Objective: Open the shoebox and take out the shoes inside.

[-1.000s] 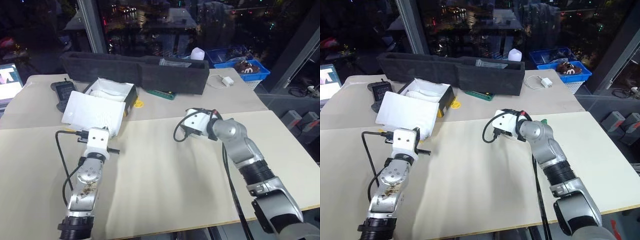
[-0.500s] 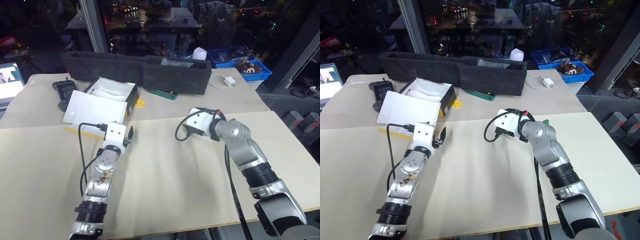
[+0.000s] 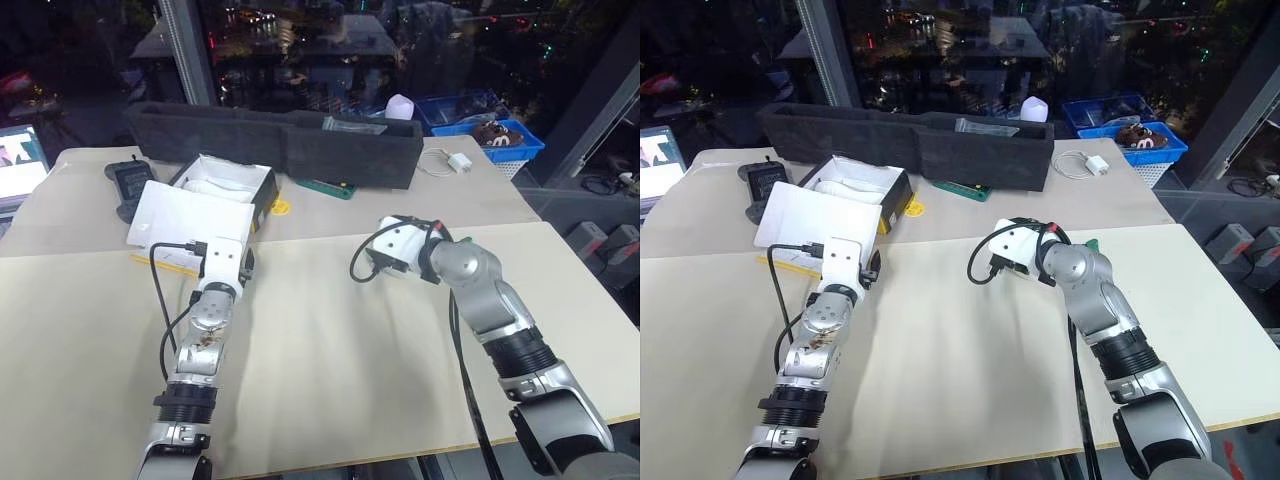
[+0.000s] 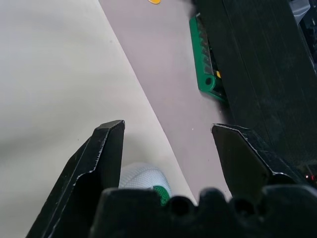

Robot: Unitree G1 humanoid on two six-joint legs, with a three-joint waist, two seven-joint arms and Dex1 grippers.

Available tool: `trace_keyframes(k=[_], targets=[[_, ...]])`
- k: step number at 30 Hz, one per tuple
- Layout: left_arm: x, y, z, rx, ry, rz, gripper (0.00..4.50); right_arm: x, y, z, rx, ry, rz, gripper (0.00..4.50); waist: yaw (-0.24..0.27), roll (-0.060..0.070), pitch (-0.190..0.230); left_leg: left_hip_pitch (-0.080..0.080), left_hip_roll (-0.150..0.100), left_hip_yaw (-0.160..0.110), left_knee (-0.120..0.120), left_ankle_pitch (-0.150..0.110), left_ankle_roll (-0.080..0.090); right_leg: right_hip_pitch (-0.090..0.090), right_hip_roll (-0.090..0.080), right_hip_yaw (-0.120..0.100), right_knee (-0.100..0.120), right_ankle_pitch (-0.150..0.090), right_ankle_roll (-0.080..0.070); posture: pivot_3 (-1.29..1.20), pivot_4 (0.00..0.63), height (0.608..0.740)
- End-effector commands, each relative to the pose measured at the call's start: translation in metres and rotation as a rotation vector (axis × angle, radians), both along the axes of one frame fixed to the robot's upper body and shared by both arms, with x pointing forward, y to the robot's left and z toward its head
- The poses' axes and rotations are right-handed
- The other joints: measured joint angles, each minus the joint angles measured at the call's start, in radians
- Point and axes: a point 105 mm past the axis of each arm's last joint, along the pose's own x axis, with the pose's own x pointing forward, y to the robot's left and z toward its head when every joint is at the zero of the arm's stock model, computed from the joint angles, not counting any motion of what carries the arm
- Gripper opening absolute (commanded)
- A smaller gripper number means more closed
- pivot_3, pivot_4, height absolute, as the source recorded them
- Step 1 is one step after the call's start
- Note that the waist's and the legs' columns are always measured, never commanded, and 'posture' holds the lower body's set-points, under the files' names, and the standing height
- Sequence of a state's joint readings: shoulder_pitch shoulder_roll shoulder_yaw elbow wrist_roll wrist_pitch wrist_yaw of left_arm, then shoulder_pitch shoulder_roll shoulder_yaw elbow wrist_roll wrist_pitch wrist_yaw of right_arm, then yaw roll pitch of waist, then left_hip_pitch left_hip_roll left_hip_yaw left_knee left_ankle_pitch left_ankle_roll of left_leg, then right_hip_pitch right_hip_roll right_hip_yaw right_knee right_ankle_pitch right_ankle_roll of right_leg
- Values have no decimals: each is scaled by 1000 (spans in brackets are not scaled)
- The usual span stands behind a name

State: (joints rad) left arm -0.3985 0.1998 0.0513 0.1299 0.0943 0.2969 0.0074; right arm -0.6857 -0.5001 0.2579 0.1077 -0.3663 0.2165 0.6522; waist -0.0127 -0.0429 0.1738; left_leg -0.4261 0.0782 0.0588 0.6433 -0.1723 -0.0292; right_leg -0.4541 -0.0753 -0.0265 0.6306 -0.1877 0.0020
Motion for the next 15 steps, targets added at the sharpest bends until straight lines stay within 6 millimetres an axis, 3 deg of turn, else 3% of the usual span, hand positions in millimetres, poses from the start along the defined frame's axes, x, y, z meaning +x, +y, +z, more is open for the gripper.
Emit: trace_keyframes(k=[1,3,6,14,15], targets=[[0,-6,1,8,17,-22,3450,-2,0,19,37,-51,6,3392,0,0,0,0,0,0,0,0,0,0,0,0,0,0,0,0,150,732],[-1,-6,-1,11,24,-21,3450,-2,0,19,41,-52,8,3392,0,0,0,0,0,0,0,0,0,0,0,0,0,0,0,0,150,732],[-2,-7,-1,5,25,-29,2777,-3,0,18,42,-49,8,3392,-2,0,0,0,0,0,0,0,0,0,0,0,0,0,0,0,150,732],[-3,-9,0,9,23,-44,14,-4,2,16,48,-45,6,3392,1,0,0,0,0,0,0,0,0,0,0,0,0,0,0,0,150,732],[-3,-10,1,7,23,-44,14,-4,2,16,50,-45,6,3392,1,0,0,0,0,0,0,0,0,0,0,0,0,0,0,0,150,732]])
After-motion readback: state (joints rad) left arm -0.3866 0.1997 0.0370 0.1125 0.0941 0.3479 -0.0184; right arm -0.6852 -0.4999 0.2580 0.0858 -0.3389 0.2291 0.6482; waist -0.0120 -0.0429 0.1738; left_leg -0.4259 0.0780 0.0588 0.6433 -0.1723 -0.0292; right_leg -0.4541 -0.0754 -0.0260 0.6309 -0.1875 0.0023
